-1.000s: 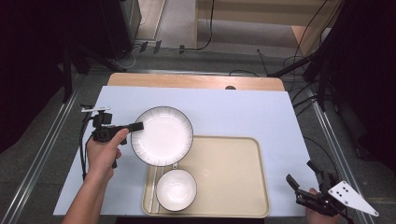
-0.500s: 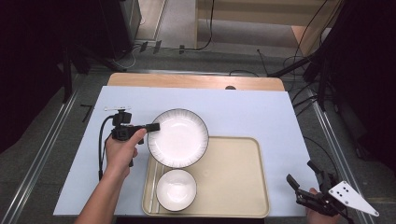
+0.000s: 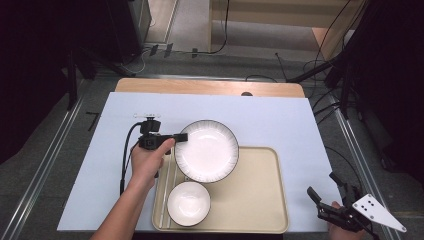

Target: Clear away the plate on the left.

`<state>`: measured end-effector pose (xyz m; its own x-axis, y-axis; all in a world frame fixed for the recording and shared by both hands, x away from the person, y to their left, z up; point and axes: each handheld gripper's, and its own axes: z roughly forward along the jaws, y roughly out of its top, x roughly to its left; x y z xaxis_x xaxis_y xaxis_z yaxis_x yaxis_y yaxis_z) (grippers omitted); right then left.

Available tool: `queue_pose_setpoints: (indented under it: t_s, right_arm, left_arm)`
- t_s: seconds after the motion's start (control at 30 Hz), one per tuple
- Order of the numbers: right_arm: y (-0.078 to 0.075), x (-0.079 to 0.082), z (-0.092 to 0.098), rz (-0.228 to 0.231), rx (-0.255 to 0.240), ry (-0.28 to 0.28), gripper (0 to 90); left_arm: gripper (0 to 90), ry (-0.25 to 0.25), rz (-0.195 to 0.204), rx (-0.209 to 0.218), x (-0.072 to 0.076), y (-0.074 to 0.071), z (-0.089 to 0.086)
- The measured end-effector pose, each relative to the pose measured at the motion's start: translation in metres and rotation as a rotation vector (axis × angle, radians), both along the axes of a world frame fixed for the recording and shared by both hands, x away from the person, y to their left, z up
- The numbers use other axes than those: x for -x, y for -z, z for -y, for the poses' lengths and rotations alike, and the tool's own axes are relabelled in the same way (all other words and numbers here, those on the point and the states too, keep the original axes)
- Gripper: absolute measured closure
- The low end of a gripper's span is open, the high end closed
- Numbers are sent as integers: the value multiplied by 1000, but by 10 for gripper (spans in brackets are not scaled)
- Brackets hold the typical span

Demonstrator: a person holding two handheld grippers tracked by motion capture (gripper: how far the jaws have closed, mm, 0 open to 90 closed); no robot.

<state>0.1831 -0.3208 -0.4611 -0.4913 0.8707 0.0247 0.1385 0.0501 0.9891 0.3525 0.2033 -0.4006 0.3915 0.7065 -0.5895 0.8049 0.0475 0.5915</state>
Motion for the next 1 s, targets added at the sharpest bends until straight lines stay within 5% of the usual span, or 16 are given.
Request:
queue_pose_setpoints:
  t_s: [0.7,1.0]
  right_arm:
    - [0,1,2,1,-3,3,129]
    - [1,2,4,1,-10,8,129]
  left_arm:
    - [857,80,-18,-15,-17,16,55]
    - [855,132,-64,-36,-23,29,68]
